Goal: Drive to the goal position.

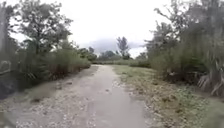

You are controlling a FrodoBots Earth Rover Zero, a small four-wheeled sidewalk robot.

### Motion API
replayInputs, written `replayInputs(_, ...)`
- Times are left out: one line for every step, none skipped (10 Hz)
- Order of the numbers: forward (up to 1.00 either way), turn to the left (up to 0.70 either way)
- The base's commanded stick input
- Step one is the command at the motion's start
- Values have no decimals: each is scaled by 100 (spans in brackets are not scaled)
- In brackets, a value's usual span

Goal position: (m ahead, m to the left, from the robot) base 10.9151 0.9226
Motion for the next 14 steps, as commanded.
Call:
replayInputs(69, 0)
replayInputs(69, 0)
replayInputs(69, 0)
replayInputs(69, 0)
replayInputs(69, 0)
replayInputs(69, 0)
replayInputs(69, 0)
replayInputs(69, 0)
replayInputs(69, 0)
replayInputs(69, 0)
replayInputs(69, 0)
replayInputs(69, 0)
replayInputs(69, 0)
replayInputs(69, 0)
